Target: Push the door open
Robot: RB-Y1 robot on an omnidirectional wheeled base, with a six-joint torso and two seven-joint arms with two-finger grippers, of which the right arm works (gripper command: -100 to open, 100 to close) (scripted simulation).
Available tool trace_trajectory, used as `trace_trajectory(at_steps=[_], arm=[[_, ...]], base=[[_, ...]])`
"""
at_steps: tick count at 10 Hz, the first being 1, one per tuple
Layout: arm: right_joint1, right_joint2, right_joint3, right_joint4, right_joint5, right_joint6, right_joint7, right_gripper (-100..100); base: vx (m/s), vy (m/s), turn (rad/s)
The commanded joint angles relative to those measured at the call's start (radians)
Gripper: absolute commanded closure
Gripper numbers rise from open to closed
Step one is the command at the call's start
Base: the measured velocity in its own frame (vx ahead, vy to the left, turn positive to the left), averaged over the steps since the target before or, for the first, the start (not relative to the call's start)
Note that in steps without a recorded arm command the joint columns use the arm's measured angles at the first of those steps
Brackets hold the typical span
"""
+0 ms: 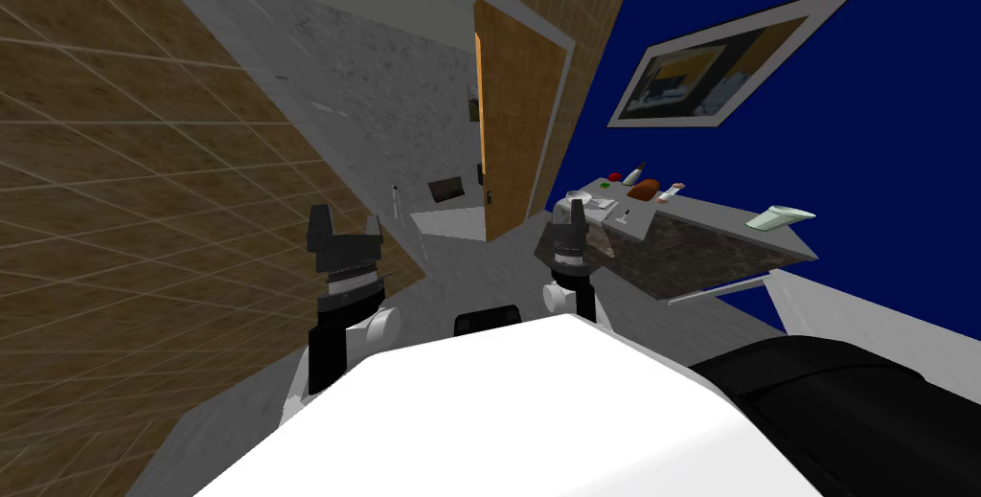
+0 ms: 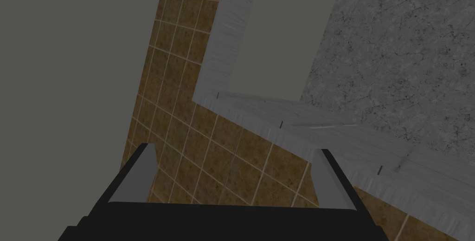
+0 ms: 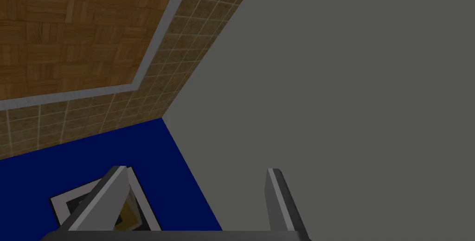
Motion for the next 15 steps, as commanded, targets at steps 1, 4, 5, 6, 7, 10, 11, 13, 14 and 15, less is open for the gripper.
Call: trace_trajectory(at_steps=[1,4,5,6,7,10,11,13,14,15], arm=[[-0.011,-0.008,0.000,0.028,0.006,-0.005,-0.008,-100],[-0.037,-0.024,0.000,0.090,0.018,-0.015,-0.025,-100],[-0.045,-0.028,0.000,0.109,0.022,-0.019,-0.030,-100],[-0.053,-0.032,0.000,0.127,0.026,-0.022,-0.035,-100],[-0.060,-0.036,0.000,0.145,0.030,-0.025,-0.040,-100],[-0.086,-0.048,0.000,0.207,0.042,-0.035,-0.057,-100],[-0.096,-0.052,0.000,0.230,0.047,-0.039,-0.063,-100],[-0.115,-0.060,0.001,0.276,0.056,-0.047,-0.076,-100],[-0.125,-0.064,0.001,0.303,0.062,-0.052,-0.083,-100],[-0.137,-0.068,0.001,0.329,0.067,-0.056,-0.091,-100]], base=[[0.057,-0.004,0.011],[0.130,-0.024,0.016],[0.106,-0.024,0.013],[0.097,-0.007,0.014],[0.090,-0.005,0.009],[0.086,-0.010,0.013],[0.085,-0.024,0.019],[0.097,-0.023,0.014],[0.101,-0.028,0.013],[0.096,-0.031,0.019]])
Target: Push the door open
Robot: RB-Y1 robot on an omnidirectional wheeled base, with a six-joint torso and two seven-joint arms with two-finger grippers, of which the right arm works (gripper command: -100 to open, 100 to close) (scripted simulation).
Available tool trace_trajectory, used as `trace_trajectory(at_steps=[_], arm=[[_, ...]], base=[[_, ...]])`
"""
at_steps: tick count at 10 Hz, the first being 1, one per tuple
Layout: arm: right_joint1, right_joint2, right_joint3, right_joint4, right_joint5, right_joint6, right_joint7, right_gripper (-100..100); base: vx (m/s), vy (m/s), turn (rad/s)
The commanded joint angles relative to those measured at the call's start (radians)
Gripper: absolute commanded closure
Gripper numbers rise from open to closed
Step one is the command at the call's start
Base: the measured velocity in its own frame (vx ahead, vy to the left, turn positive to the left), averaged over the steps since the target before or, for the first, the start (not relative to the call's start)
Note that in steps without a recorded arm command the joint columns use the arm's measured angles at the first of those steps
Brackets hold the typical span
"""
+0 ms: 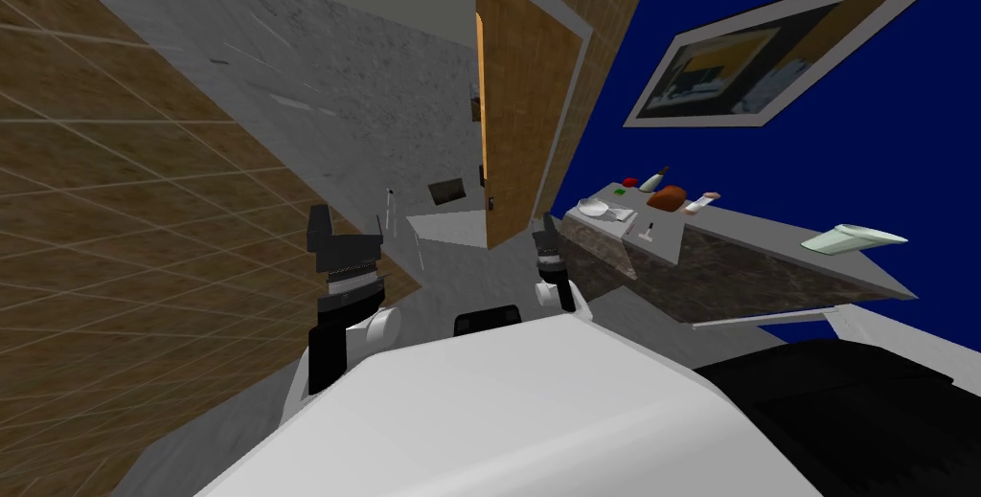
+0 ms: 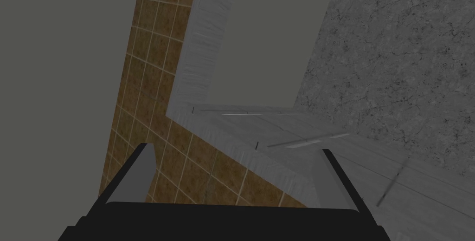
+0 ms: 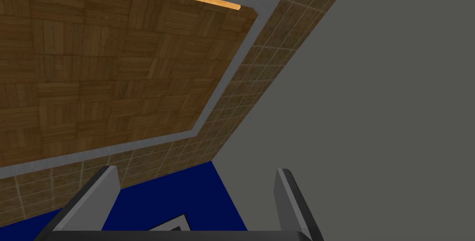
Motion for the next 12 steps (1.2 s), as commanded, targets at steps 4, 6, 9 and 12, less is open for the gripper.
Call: trace_trajectory(at_steps=[4,6,9,12], arm=[[-0.051,-0.018,0.001,0.130,0.026,-0.026,-0.036,-100],[-0.076,-0.025,0.001,0.190,0.038,-0.036,-0.052,-100],[-0.114,-0.035,0.001,0.275,0.057,-0.052,-0.077,-100],[-0.140,-0.041,0.001,0.344,0.069,-0.062,-0.095,-100]], base=[[0.099,-0.014,0.019],[0.104,-0.033,0.021],[0.095,-0.041,0.020],[0.084,-0.016,0.016]])
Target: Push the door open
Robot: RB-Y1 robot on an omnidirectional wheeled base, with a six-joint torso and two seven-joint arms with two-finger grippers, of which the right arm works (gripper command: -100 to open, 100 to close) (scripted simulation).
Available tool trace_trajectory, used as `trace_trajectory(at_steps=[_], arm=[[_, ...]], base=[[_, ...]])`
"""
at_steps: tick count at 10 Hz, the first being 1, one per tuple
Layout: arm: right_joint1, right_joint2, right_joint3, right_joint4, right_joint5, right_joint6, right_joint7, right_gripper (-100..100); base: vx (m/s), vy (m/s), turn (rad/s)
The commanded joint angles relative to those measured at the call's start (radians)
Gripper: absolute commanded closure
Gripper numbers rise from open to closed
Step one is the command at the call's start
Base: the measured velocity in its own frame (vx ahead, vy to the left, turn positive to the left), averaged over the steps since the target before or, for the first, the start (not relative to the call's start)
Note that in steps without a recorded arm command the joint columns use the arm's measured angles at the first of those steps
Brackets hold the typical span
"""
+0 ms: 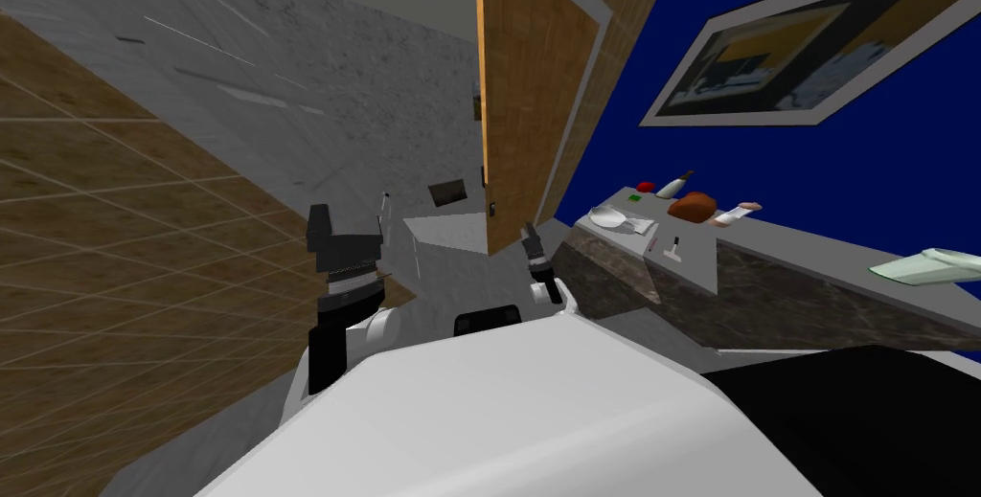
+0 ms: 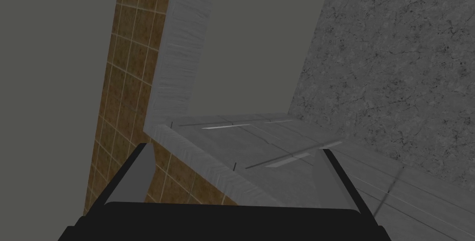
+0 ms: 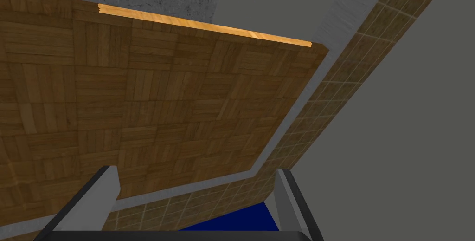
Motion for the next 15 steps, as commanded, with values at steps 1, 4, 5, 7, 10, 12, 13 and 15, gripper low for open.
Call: trace_trajectory(at_steps=[1,4,5,7,10,12,13,15], arm=[[-0.017,-0.005,-0.001,0.041,0.007,-0.006,-0.012,-100],[-0.058,-0.013,-0.001,0.138,0.027,-0.023,-0.038,-100],[-0.071,-0.016,-0.001,0.170,0.033,-0.028,-0.047,-100],[-0.098,-0.020,-0.001,0.235,0.046,-0.039,-0.065,-100],[-0.138,-0.027,-0.001,0.323,0.066,-0.056,-0.092,-100],[-0.151,-0.028,-0.001,0.364,0.073,-0.061,-0.101,-100],[-0.164,-0.030,-0.001,0.395,0.079,-0.067,-0.109,-100],[-0.190,-0.034,0.000,0.458,0.092,-0.077,-0.127,-100]], base=[[0.062,-0.017,0.009],[0.084,-0.027,0.024],[0.100,-0.021,0.021],[0.111,-0.033,0.019],[0.092,-0.032,0.023],[0.063,-0.019,0.006],[0.077,-0.031,0.020],[0.095,-0.030,0.024]])
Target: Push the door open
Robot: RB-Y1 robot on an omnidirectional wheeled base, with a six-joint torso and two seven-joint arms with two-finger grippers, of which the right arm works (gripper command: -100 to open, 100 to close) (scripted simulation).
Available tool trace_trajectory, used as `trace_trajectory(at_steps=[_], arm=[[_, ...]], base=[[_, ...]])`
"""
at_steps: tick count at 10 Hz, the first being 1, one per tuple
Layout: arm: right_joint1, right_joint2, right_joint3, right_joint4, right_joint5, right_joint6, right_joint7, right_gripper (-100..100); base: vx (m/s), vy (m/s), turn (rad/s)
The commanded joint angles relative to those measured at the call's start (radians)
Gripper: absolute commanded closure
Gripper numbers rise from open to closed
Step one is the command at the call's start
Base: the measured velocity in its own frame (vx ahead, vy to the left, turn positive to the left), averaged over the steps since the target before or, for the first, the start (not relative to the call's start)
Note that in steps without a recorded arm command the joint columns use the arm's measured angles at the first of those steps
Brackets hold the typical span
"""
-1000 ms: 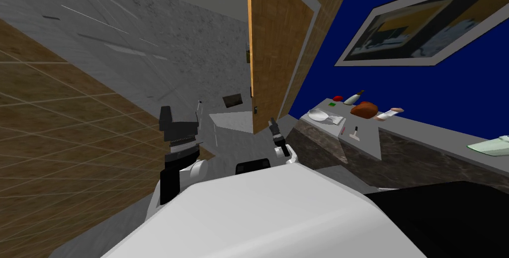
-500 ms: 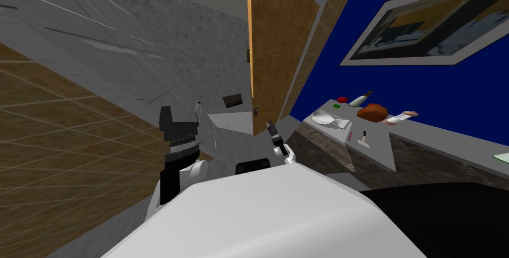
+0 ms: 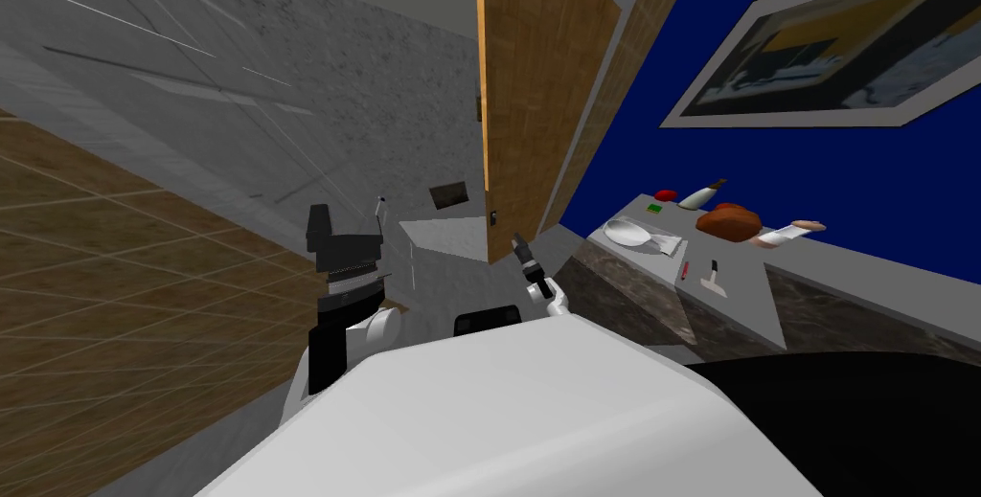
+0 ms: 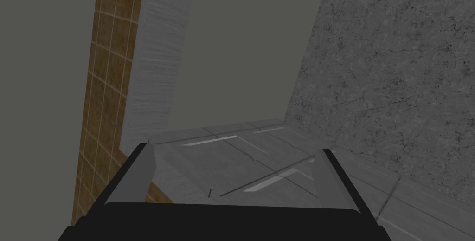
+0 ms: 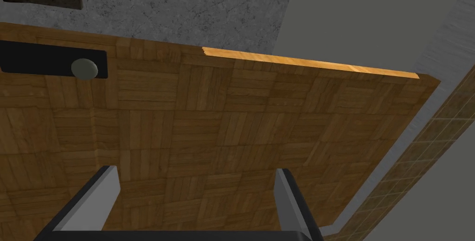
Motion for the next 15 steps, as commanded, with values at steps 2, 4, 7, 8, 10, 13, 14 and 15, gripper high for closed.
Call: trace_trajectory(at_steps=[2,4,7,8,10,13,14,15], arm=[[-0.018,-0.002,0.001,0.050,0.011,-0.010,-0.015,-100],[-0.043,-0.005,0.001,0.105,0.023,-0.021,-0.031,-100],[-0.079,-0.008,0.001,0.197,0.041,-0.035,-0.055,-100],[-0.090,-0.009,0.001,0.224,0.046,-0.040,-0.062,-100],[-0.113,-0.011,0.001,0.277,0.057,-0.049,-0.077,-100],[-0.143,-0.013,0.001,0.351,0.072,-0.062,-0.097,-100],[-0.153,-0.014,0.001,0.374,0.077,-0.066,-0.104,-100],[-0.162,-0.015,0.001,0.397,0.081,-0.070,-0.110,-100]], base=[[0.090,-0.029,0.014],[0.063,-0.017,0.014],[0.096,-0.030,0.020],[0.106,-0.040,0.017],[0.100,-0.029,0.018],[0.095,-0.028,0.017],[0.085,-0.032,0.017],[0.091,-0.023,0.013]])
